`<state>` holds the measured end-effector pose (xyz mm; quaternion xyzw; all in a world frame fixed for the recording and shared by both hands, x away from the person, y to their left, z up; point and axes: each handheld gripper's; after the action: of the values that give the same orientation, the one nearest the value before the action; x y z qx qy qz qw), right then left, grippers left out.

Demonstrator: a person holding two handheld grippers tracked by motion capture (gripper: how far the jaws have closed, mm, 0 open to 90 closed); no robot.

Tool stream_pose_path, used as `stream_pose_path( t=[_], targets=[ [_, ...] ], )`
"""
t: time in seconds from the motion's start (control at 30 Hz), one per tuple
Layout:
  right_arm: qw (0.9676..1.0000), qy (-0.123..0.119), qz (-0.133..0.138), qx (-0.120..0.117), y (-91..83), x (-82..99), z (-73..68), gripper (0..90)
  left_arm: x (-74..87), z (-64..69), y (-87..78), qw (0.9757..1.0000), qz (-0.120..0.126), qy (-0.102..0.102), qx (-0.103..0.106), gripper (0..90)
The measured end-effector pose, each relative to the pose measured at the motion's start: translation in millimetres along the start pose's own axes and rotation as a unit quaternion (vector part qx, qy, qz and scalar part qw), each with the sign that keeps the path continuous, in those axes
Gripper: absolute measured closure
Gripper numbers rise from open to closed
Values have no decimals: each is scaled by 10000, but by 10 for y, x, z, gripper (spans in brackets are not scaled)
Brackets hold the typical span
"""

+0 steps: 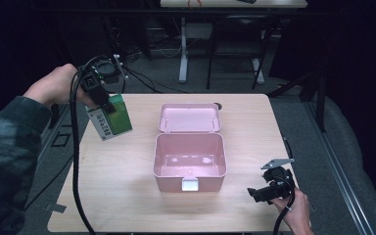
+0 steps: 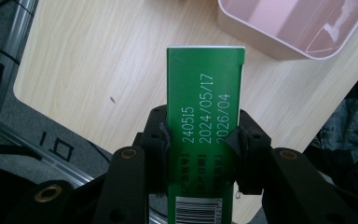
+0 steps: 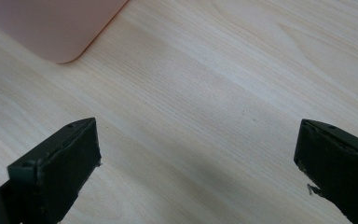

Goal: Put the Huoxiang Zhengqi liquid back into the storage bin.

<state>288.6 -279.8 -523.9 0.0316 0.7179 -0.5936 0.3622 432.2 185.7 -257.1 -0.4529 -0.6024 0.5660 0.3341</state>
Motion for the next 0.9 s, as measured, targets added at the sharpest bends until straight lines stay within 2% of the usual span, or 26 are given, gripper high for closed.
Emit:
stream_pose_path(
  t=[0.47,0.9],
  targets=[
    [10000,-13,-15,-5,3,1,1,0,-156,71,-123,9999,42,146,-18,633],
    [10000,-33,-19,3,6,1,2,0,-364,169,-208,9992,59,395,-7,633]
  ],
)
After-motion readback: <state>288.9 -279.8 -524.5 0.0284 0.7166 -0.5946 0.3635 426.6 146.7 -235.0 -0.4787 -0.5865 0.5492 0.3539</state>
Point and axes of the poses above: each handheld gripper's, and its own axes: y roughly forward along the jaws, x roughly out of its underside, z roughly to its right, and after that the axes turned 3 degrees about y, right-handed
